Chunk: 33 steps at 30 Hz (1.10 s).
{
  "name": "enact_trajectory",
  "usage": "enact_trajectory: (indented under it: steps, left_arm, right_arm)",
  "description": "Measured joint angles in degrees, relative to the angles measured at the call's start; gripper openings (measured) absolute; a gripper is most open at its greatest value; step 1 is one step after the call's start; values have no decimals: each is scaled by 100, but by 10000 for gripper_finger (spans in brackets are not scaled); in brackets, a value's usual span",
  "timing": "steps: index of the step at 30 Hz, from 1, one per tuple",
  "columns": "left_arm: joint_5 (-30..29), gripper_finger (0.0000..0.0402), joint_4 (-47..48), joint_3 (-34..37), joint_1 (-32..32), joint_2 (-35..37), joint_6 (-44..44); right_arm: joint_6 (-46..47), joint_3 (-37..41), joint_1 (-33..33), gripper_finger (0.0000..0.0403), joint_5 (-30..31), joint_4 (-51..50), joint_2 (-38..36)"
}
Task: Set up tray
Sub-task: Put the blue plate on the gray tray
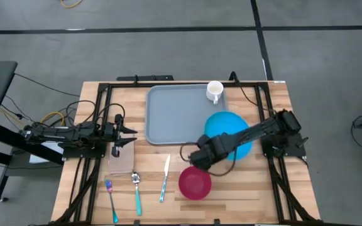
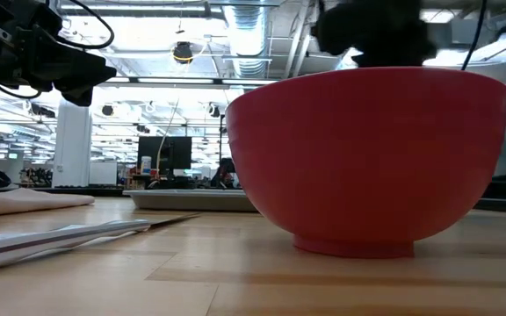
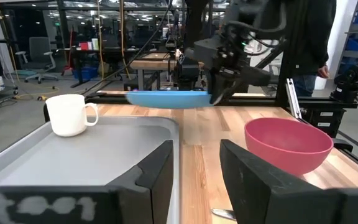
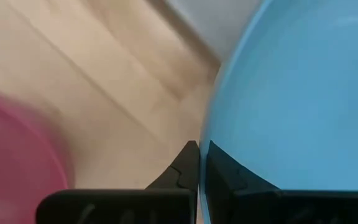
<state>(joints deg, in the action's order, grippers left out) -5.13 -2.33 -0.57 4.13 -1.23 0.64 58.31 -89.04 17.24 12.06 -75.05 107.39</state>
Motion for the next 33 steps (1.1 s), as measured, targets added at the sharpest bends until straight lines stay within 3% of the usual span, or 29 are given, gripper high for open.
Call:
enact_trajectory:
  steps: [9,17,23,33]
  left_arm:
    - [0,122,1,-1,-1,0,1]
    - [0,122,2,-1,-1,0,1]
    - [0,122,2,0,0,0,1]
    - [0,122,2,-1,0,0,1]
  right_arm:
    - [-2076,-148,-1085,0,-33,964,0]
    - [-3232,-148,-1995,0,-330,1614,46]
    - [-3341,-150,-2350,0,-784,1958,60]
    - [-3437,-148,-2409,0,-978,1936,70]
